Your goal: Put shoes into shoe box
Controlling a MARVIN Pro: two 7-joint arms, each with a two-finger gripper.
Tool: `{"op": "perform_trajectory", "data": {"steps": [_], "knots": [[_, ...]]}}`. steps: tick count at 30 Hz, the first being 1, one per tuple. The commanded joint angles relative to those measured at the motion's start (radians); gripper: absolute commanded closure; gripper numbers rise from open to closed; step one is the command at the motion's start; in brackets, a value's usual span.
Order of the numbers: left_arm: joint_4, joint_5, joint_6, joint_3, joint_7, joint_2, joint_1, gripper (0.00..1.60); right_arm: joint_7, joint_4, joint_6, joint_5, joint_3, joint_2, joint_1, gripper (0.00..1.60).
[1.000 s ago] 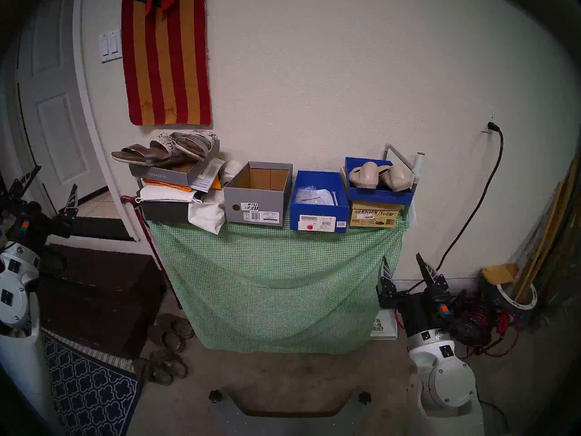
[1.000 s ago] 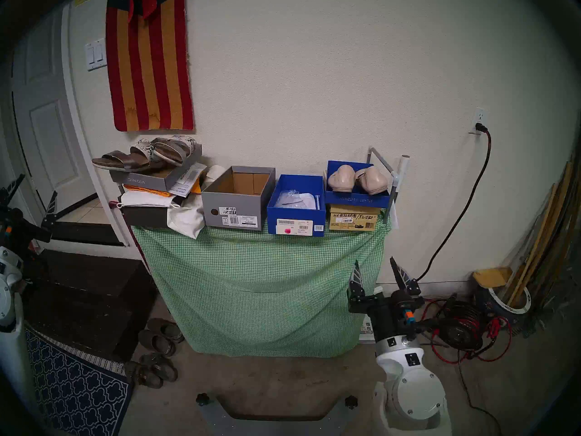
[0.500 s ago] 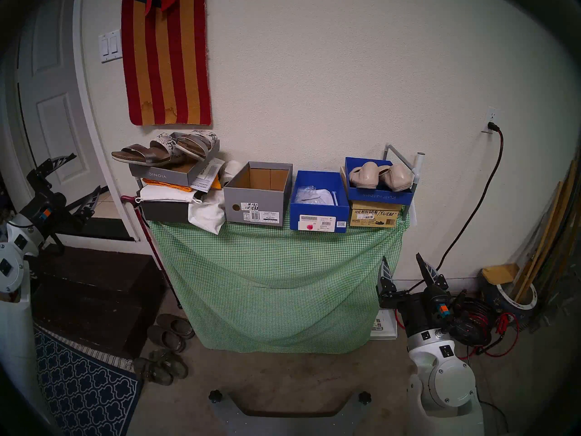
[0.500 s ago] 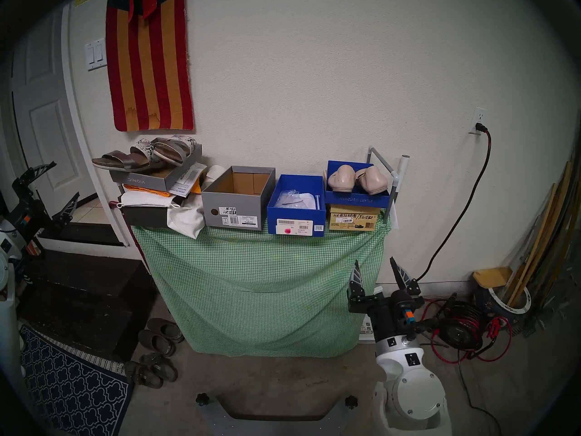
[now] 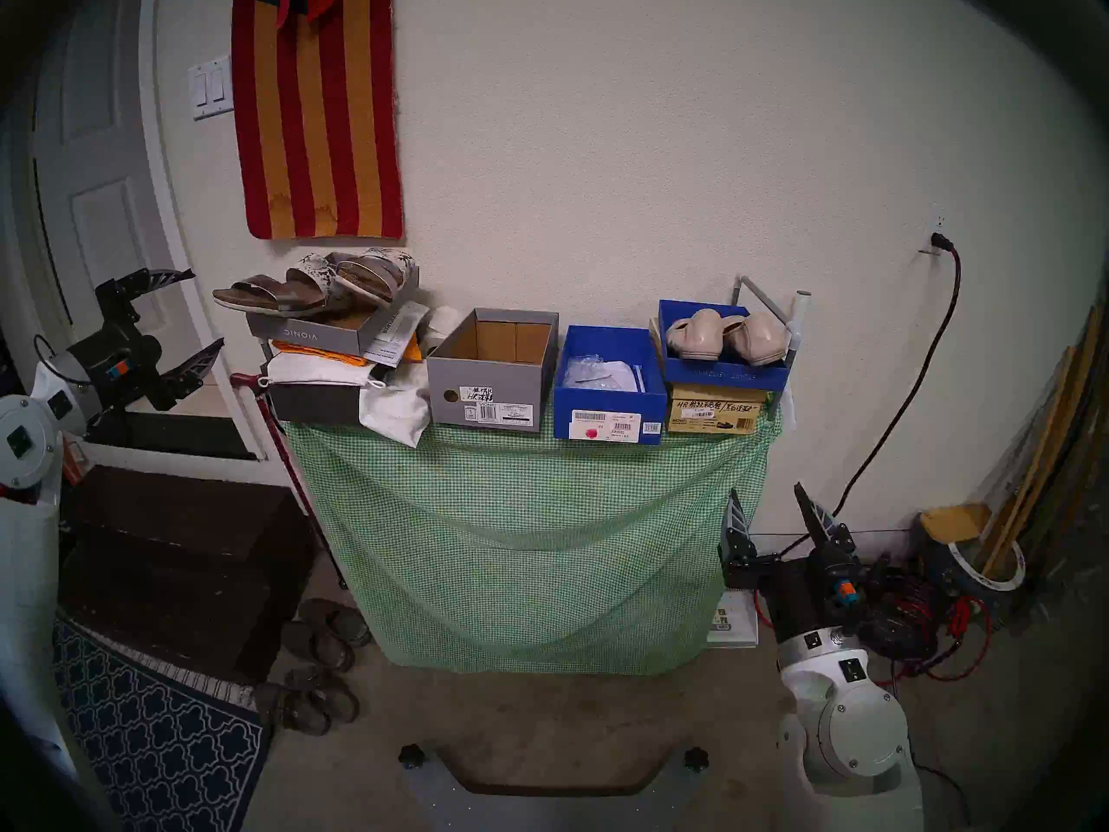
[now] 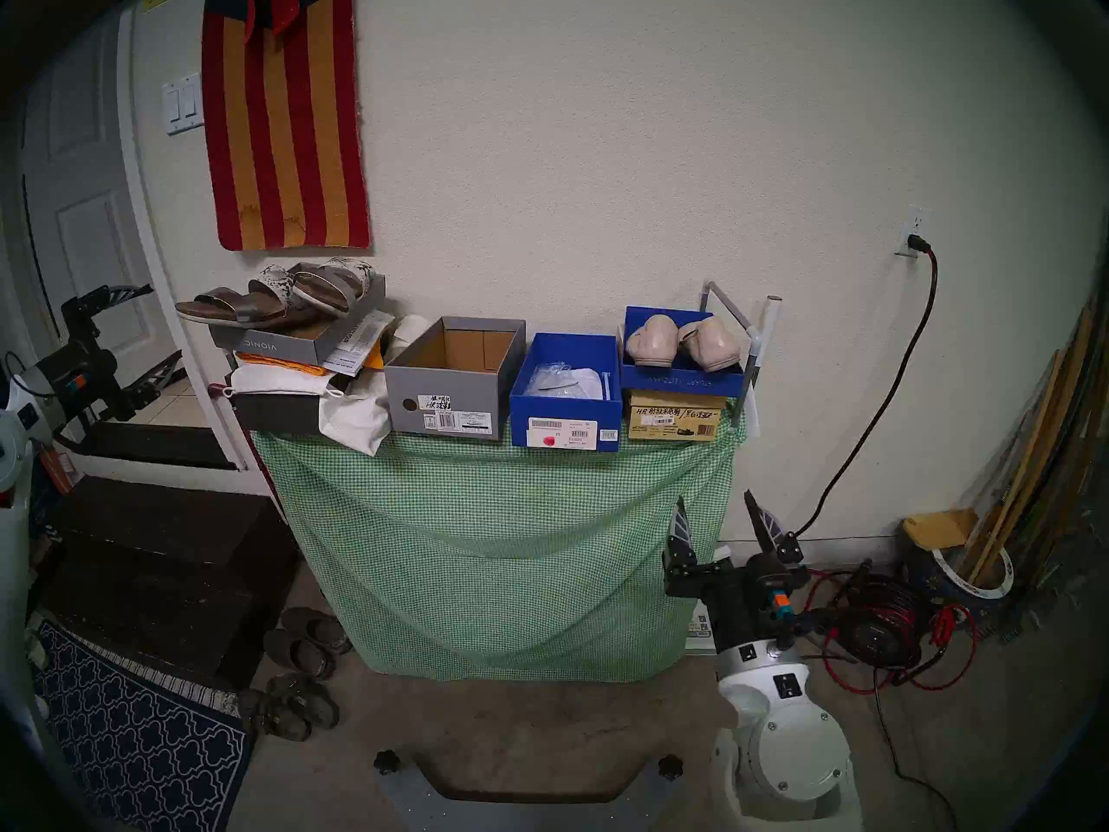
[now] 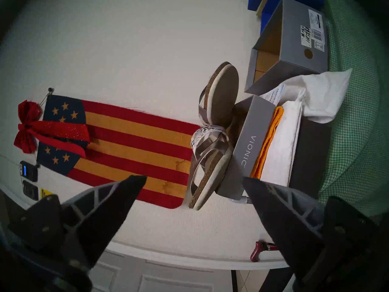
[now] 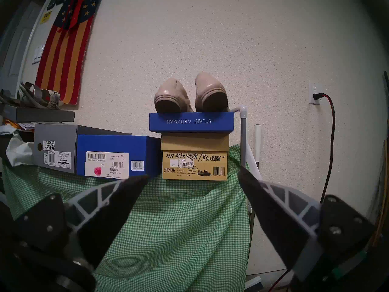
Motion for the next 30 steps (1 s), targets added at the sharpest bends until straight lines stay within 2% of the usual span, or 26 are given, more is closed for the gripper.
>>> {"op": "perform_trajectory", "data": {"steps": [1,2,4,7,11,16,21,23,24,25,26,30], "knots": [[0.089,0.002,-0.005,0.051,-0.015,0.105,-0.106,0.00,0.000,-0.001,0.000,0.000,0.000,0.000,-0.001,0.00],[0.125,0.000,-0.004,0.081,-0.026,0.142,-0.143,0.00,0.000,-0.001,0.000,0.000,0.000,0.000,-0.001,0.00],[0.134,0.003,-0.011,0.087,-0.020,0.132,-0.135,0.00,0.000,-0.002,0.000,0.000,0.000,0.000,-0.001,0.00],[0.199,-0.012,-0.010,0.152,-0.026,0.183,-0.189,0.00,0.000,-0.002,0.000,0.000,0.000,0.000,-0.001,0.00],[0.248,-0.036,-0.014,0.221,-0.028,0.219,-0.237,0.00,0.000,-0.002,0.000,0.000,0.000,0.000,-0.001,0.00],[0.270,-0.077,-0.014,0.293,-0.019,0.253,-0.283,0.00,0.000,-0.002,0.000,0.000,0.000,0.000,-0.001,0.00],[0.299,-0.107,-0.006,0.363,-0.006,0.265,-0.352,0.00,0.000,-0.002,0.000,0.000,0.000,0.000,-0.001,0.00],[0.335,-0.116,-0.005,0.414,-0.012,0.254,-0.431,0.00,0.000,-0.002,0.000,0.000,0.000,0.000,-0.001,0.00],[0.320,-0.129,-0.002,0.404,0.009,0.273,-0.387,0.00,0.000,-0.002,0.000,0.000,0.000,0.000,-0.001,0.00],[0.320,-0.129,-0.002,0.404,0.009,0.273,-0.387,0.00,0.000,-0.002,0.000,0.000,0.000,0.000,-0.001,0.00],[0.334,-0.130,0.001,0.423,0.006,0.266,-0.416,0.00,0.000,-0.002,0.000,0.000,0.000,0.000,-0.001,0.00],[0.368,-0.145,0.009,0.457,0.022,0.271,-0.446,0.00,0.000,-0.002,0.000,0.000,0.000,0.000,-0.002,0.00]]}}
